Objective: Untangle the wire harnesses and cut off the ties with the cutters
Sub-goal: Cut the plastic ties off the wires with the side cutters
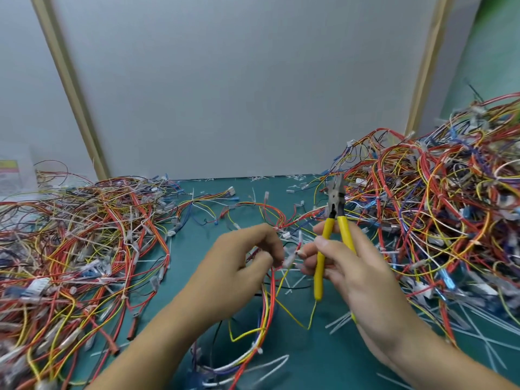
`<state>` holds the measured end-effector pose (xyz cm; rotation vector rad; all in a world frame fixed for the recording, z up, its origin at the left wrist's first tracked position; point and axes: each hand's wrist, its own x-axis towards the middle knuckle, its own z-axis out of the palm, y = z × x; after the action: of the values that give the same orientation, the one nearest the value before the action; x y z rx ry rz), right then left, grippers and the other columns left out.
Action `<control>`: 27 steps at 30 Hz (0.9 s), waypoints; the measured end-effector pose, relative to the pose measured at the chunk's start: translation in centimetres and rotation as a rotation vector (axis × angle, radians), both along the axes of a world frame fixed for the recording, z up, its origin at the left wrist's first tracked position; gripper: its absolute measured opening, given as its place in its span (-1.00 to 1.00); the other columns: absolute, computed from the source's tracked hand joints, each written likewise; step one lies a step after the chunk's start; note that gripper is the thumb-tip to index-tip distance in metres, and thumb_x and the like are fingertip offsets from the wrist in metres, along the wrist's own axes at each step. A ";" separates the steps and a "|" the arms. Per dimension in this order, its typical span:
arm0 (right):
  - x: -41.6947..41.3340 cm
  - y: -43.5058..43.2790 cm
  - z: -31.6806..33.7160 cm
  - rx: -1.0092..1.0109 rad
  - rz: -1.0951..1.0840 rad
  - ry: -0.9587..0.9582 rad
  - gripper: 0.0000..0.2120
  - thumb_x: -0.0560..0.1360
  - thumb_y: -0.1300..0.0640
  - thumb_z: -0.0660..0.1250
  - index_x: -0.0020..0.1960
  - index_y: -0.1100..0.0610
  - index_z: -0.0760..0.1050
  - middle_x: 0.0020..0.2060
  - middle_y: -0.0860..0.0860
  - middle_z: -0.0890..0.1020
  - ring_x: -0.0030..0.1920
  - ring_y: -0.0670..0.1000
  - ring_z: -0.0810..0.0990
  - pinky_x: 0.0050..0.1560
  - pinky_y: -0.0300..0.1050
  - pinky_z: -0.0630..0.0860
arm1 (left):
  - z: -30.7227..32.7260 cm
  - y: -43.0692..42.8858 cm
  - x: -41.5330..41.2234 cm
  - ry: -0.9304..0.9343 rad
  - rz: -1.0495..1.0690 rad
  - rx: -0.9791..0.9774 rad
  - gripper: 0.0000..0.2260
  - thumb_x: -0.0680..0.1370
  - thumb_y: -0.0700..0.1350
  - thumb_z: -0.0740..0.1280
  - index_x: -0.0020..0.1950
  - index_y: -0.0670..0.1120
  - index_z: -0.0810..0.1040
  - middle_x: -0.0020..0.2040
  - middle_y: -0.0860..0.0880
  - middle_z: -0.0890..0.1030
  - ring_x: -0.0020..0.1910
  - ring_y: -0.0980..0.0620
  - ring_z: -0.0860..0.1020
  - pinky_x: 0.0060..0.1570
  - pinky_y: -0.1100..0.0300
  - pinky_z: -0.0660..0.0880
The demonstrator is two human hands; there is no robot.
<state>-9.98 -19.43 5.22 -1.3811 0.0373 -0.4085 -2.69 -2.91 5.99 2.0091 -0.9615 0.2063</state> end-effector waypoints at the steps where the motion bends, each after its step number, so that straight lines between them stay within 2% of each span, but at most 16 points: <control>1: -0.1 0.1 0.0 -0.007 0.002 -0.031 -0.88 0.52 0.17 0.39 0.04 0.14 0.52 -0.23 0.06 0.67 -0.18 0.04 0.63 -0.05 -0.11 0.65 | -0.1 0.1 0.0 0.069 -0.011 -0.020 -0.81 0.45 -0.16 0.16 -0.19 0.00 0.57 -0.24 0.10 0.60 -0.25 0.19 0.52 -0.19 0.32 0.40; 3: -0.4 0.2 0.1 -0.050 0.006 -0.077 -0.82 0.46 0.08 0.45 0.02 0.07 0.54 -0.17 0.10 0.67 -0.15 0.02 0.66 -0.03 -0.18 0.61 | -0.1 0.0 0.2 0.184 -0.072 -0.017 -0.74 0.54 0.02 0.18 -0.18 -0.05 0.59 -0.25 0.00 0.60 -0.21 0.01 0.54 -0.09 0.10 0.48; 4: -0.5 0.3 0.1 -0.089 0.007 -0.094 -0.83 0.44 0.04 0.40 0.01 0.03 0.54 -0.14 0.11 0.66 -0.12 0.01 0.66 -0.02 -0.20 0.60 | -0.1 0.0 0.1 0.234 -0.117 -0.003 -0.65 0.57 0.12 0.18 -0.16 -0.08 0.61 -0.20 -0.07 0.62 -0.14 -0.13 0.57 -0.01 -0.03 0.50; 6: -0.7 0.3 0.1 -0.158 0.023 -0.130 -0.82 0.46 0.02 0.32 0.04 0.03 0.52 -0.14 0.10 0.66 -0.11 0.02 0.67 -0.01 -0.24 0.57 | 0.0 -0.1 0.1 0.328 -0.189 -0.007 -0.61 0.60 0.16 0.21 -0.11 -0.11 0.65 -0.14 -0.08 0.68 -0.05 -0.21 0.60 0.13 -0.19 0.47; 8: -0.8 0.3 0.1 -0.171 0.048 -0.165 -0.80 0.48 0.05 0.30 0.07 0.07 0.50 -0.15 0.09 0.67 -0.13 0.01 0.68 -0.03 -0.26 0.57 | 0.0 -0.1 0.2 0.412 -0.228 -0.065 -0.68 0.61 0.05 0.28 -0.07 -0.18 0.67 -0.12 -0.06 0.71 -0.03 -0.07 0.65 0.16 -0.01 0.51; 10: -0.8 0.3 0.1 -0.170 0.052 -0.188 -0.80 0.48 0.05 0.31 0.08 0.04 0.53 -0.11 0.05 0.68 -0.08 -0.03 0.68 0.00 -0.26 0.56 | 0.1 0.0 0.4 0.437 -0.231 -0.135 -0.73 0.59 -0.01 0.34 -0.09 -0.21 0.67 -0.14 -0.05 0.71 -0.06 0.11 0.63 0.05 0.28 0.49; 14: -1.2 0.2 0.4 -0.270 -0.014 -0.283 -0.78 0.48 -0.07 0.36 0.11 -0.07 0.56 0.03 -0.07 0.65 0.06 -0.03 0.65 0.04 -0.31 0.54 | 0.0 0.1 0.8 0.363 -0.130 -0.263 -0.76 0.56 -0.03 0.38 -0.15 -0.18 0.67 -0.20 -0.07 0.70 -0.14 0.09 0.59 -0.03 0.28 0.47; 19: -1.8 0.1 0.7 -0.335 -0.053 -0.367 -0.73 0.50 -0.15 0.26 0.14 -0.10 0.55 -0.03 -0.03 0.65 0.00 0.03 0.64 0.02 -0.24 0.54 | 0.5 0.4 0.9 0.225 0.046 -0.371 -0.78 0.51 0.01 0.38 -0.16 -0.12 0.69 -0.27 -0.03 0.68 -0.24 0.20 0.58 -0.12 0.42 0.43; 21: -1.7 0.2 0.6 -0.337 -0.011 -0.320 -0.72 0.50 -0.17 0.25 0.11 -0.09 0.57 -0.08 -0.01 0.64 -0.07 0.03 0.64 -0.01 -0.16 0.58 | 0.7 0.5 0.9 0.175 0.086 -0.407 -0.80 0.49 0.01 0.39 -0.18 -0.11 0.68 -0.31 -0.01 0.65 -0.27 0.21 0.56 -0.16 0.44 0.42; 24: -1.2 0.3 0.3 -0.314 0.080 -0.137 -0.75 0.49 -0.15 0.29 0.00 -0.03 0.61 -0.17 0.06 0.64 -0.18 0.03 0.62 -0.08 -0.05 0.63 | 0.7 0.6 0.7 0.096 0.129 -0.427 -0.80 0.48 0.00 0.41 -0.24 -0.10 0.64 -0.35 0.03 0.63 -0.30 0.23 0.54 -0.16 0.44 0.41; 27: -0.9 0.4 -0.2 -0.339 0.164 0.003 -0.75 0.45 -0.13 0.28 -0.07 0.00 0.62 -0.22 0.06 0.63 -0.25 -0.01 0.60 -0.13 -0.04 0.62 | 0.7 0.7 0.7 0.043 0.169 -0.425 -0.79 0.48 0.01 0.42 -0.28 -0.09 0.62 -0.34 0.02 0.62 -0.28 0.20 0.54 -0.15 0.39 0.42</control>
<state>-10.92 -19.05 5.04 -1.7043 -0.1480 -0.2832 -1.98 -2.25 6.70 1.6915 -0.6551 0.4217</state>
